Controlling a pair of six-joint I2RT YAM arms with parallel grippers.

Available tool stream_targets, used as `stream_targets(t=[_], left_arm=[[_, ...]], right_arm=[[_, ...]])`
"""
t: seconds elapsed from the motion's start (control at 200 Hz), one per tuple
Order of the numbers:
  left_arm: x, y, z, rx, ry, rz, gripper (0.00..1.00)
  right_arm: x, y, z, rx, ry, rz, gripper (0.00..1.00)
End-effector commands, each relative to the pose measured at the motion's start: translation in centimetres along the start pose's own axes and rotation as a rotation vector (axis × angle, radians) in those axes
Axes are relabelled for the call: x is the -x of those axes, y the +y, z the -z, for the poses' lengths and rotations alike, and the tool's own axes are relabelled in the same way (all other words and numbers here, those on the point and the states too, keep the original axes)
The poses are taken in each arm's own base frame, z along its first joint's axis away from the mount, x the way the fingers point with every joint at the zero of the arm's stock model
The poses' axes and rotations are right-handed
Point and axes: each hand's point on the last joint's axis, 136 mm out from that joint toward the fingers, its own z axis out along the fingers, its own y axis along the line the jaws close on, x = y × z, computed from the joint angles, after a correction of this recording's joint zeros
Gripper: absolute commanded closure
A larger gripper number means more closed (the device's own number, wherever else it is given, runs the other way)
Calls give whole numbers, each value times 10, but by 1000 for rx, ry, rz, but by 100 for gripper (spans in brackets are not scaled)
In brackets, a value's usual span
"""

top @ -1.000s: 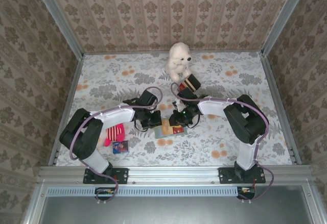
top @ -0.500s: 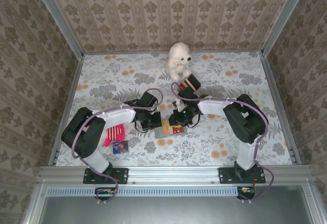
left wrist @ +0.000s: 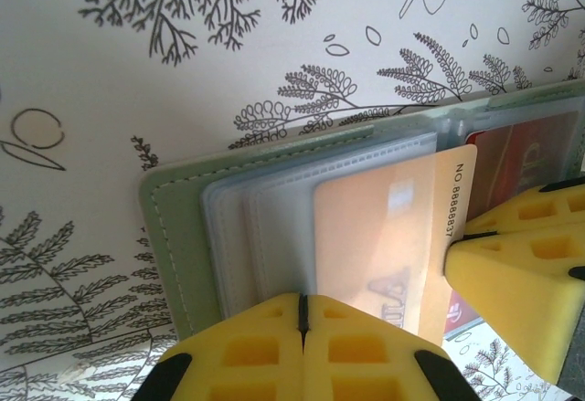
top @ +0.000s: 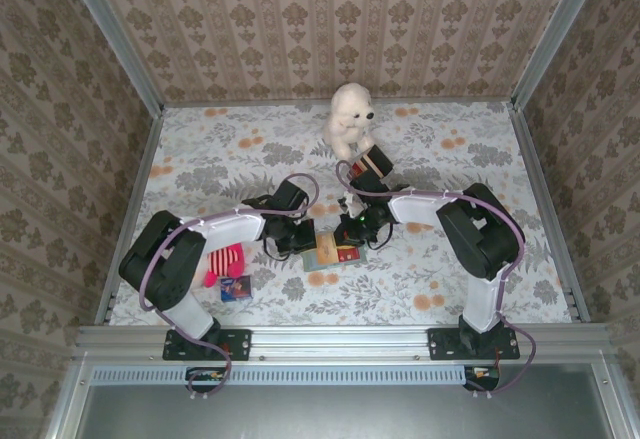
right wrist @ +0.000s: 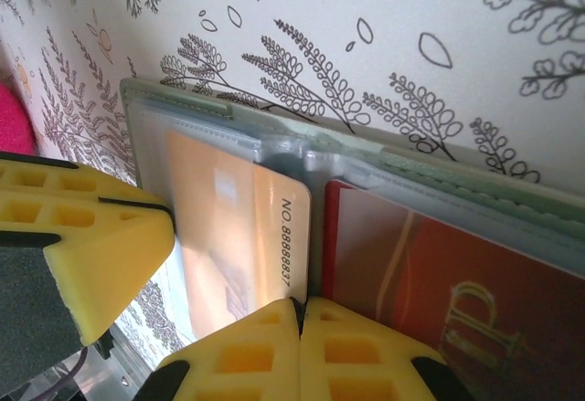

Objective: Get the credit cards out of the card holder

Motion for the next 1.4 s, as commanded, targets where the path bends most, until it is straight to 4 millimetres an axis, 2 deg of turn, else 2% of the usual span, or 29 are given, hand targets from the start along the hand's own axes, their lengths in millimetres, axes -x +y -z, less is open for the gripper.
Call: stream_targets(t=[0.0, 0.175, 0.39, 0.46, 0.615, 0.695, 0.835, 1.01, 1.2, 1.325, 1.395], left_arm=[[-12, 19, 2, 88, 34, 16, 94], [-5, 6, 13, 63, 13, -6, 86], [5, -14, 25, -9, -31, -42, 76], [9, -18, 30, -34, -49, -43, 70], [13, -32, 42, -161, -68, -46, 48], [15, -34, 49, -216, -85, -43, 39], [21, -38, 63, -349, -122, -16, 23], [26, -66, 96, -552, -174, -78, 7], [29, -96, 127, -716, -199, -158, 7], [30, -115, 145, -807, -215, -212, 17], [31, -121, 151, -842, -226, -229, 27]], right_arm=[[-8, -8, 13, -23, -1, 11, 100], [-11, -12, 33, -14, -29, 27, 100], [-11, -1, 49, 34, -54, 50, 100], [-11, 4, 55, 54, -68, 60, 100], [-7, 16, 69, 126, -94, 77, 100], [-6, 23, 77, 176, -108, 92, 100], [2, 45, 95, 307, -151, 117, 100], [12, 77, 120, 455, -197, 156, 100], [18, 108, 149, 599, -231, 217, 100], [18, 118, 165, 639, -249, 251, 100], [17, 124, 173, 653, -258, 267, 100]])
